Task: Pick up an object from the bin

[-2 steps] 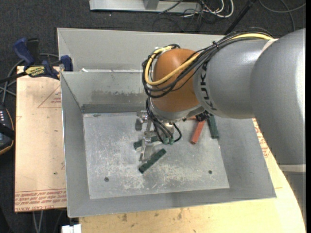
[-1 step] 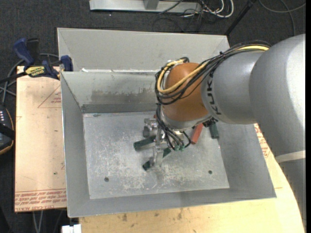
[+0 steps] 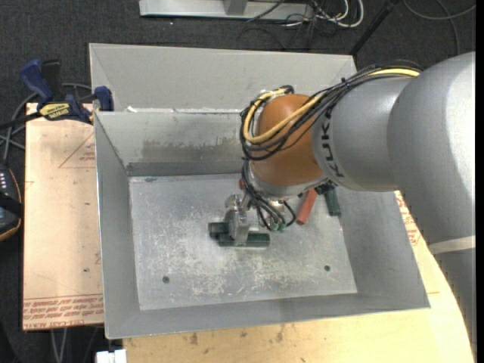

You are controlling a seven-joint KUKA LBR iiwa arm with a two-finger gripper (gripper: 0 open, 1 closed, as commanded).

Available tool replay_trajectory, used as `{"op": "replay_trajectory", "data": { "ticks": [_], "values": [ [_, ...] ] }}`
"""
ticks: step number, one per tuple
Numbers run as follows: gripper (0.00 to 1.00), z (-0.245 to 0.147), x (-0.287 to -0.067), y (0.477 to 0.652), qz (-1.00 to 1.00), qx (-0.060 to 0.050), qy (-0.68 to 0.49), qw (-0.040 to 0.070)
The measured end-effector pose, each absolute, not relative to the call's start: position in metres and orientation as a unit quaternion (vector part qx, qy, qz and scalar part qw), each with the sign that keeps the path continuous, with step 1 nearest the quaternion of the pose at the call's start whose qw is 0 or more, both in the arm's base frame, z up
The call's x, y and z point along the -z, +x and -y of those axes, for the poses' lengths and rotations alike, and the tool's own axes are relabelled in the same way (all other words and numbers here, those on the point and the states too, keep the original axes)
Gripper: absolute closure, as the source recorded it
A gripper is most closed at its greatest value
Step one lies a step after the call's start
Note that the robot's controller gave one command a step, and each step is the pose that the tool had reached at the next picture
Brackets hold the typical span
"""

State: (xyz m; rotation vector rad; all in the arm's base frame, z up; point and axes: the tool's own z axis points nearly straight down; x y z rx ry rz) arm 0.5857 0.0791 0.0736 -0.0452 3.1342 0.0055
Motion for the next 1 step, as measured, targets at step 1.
{"op": "replay_trajectory", "data": {
  "ticks": [1],
  "values": [
    [1.00,-0.0893,-0.2706,0.6230,-0.986,0.000,-0.165,0.006]
  ]
}}
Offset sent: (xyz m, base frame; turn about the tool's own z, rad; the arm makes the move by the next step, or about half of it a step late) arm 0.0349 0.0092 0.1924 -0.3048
